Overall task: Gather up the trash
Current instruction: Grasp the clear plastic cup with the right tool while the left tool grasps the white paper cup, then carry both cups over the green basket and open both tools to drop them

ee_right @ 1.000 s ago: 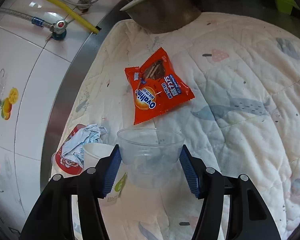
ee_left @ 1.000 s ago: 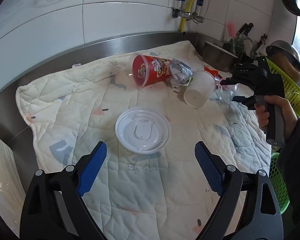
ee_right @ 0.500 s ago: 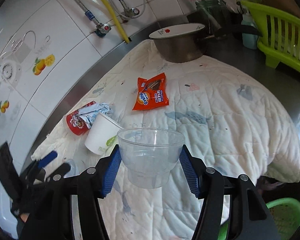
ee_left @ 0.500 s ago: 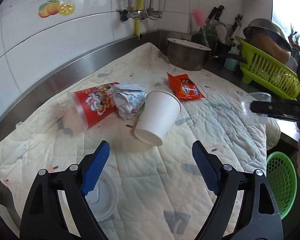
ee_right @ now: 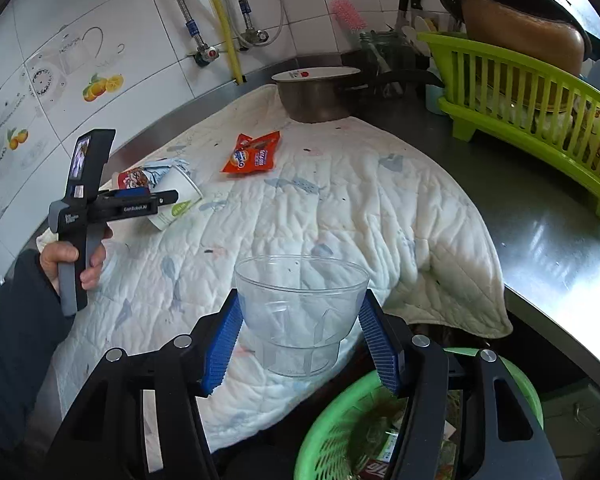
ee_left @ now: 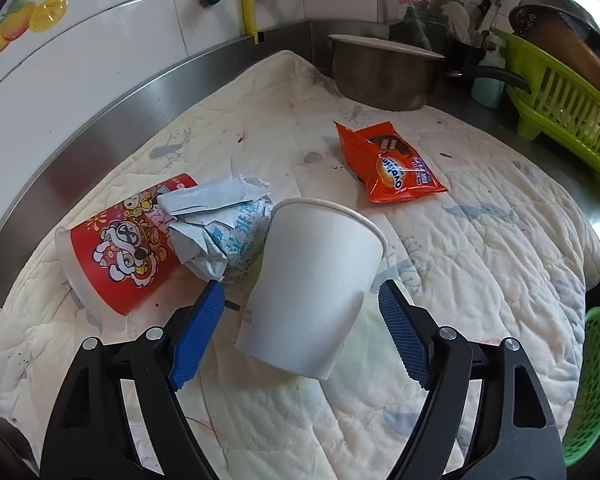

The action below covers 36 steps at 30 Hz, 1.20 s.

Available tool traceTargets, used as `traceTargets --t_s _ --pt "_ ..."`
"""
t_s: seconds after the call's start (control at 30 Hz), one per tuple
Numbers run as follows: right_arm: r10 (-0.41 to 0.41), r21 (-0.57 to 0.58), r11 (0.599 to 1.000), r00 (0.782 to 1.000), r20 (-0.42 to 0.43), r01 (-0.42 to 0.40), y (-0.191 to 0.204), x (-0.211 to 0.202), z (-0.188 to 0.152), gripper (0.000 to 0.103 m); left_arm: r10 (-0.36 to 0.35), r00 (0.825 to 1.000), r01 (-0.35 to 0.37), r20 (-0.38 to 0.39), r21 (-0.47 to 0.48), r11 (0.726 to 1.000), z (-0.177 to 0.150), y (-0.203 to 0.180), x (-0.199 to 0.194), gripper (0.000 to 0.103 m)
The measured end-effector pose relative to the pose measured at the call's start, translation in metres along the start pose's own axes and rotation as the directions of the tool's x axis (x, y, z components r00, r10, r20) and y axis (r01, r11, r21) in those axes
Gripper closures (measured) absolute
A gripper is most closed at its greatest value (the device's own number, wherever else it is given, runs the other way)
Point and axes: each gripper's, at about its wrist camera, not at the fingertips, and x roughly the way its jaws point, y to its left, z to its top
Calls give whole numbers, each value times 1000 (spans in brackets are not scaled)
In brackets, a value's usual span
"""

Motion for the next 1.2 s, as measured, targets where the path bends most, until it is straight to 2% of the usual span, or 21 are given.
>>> traceTargets --t_s 0.23,0.37,0.6,0.8,1.03,1.1,1.17,1.2 --pt "-84 -10 996 996 -16 84 -22 -17 -26 46 6 1000 -6 -7 34 999 0 -8 8 25" --pt "-108 21 994 994 -27 109 -36 -26 -42 46 28 1000 -28 -3 32 999 0 -11 10 35" --pt "-160 52 985 986 -54 162 -52 -43 -70 46 45 999 -46 25 39 998 -5 -16 1 38" --pt "-197 84 975 976 -94 205 -68 -49 -92 45 18 998 -19 61 22 1000 -19 -18 -33 41" --pt "-232 101 965 966 -113 244 -77 -57 -108 44 -60 991 56 118 38 998 -41 -33 -91 41" --pt "-234 106 964 966 -106 245 -77 -61 -110 40 -89 986 83 138 47 995 -48 -42 -108 41" --pt "-237 101 964 968 -83 245 -76 -70 -111 30 -125 980 117 155 61 991 -56 -54 -123 41" --pt "-241 98 964 968 -75 248 -75 -73 -112 30 -138 977 128 160 71 989 -60 -61 -130 41"
